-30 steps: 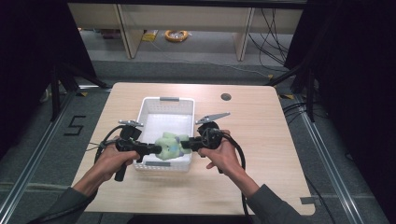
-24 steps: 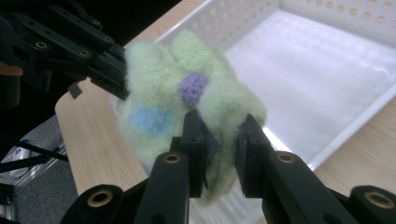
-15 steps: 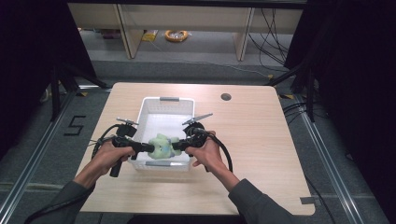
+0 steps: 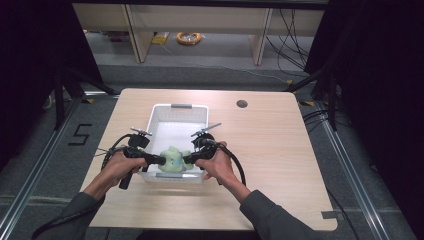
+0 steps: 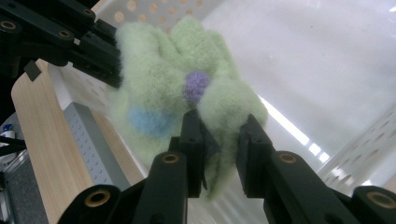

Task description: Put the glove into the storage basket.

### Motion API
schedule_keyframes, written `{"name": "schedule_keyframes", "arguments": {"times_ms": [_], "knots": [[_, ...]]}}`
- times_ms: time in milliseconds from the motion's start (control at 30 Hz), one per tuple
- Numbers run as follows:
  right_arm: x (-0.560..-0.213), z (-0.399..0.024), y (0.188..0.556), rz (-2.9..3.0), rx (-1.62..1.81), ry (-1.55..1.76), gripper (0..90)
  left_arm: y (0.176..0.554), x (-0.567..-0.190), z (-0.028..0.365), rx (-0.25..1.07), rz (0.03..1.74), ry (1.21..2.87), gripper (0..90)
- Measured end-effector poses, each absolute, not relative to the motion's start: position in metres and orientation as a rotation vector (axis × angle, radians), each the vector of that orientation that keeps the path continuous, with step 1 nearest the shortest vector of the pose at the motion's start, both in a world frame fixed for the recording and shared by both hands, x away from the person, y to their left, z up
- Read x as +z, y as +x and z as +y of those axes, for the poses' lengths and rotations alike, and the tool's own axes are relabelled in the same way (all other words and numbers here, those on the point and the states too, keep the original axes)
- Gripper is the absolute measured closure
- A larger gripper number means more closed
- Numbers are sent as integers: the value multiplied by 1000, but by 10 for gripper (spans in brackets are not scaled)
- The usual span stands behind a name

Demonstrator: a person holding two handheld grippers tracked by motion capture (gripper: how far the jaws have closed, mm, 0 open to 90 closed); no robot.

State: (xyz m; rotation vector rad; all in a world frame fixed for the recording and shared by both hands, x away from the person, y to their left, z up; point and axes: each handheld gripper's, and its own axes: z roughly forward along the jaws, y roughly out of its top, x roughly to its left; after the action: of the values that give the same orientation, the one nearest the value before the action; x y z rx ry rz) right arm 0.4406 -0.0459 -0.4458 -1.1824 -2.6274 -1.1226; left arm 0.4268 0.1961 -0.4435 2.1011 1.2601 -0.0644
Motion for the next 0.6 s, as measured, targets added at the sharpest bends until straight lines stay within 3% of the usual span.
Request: {"name": "schedule_keyframes", "arguments": {"times_ms": [400, 600], "knots": [[-452, -40, 441, -2653, -989, -1213, 707, 431, -452, 193, -42, 1262, 2184, 752], [-454, -37, 442, -2710, -974, -1185, 601, 432, -455, 192, -10, 1268, 2215, 695]]}}
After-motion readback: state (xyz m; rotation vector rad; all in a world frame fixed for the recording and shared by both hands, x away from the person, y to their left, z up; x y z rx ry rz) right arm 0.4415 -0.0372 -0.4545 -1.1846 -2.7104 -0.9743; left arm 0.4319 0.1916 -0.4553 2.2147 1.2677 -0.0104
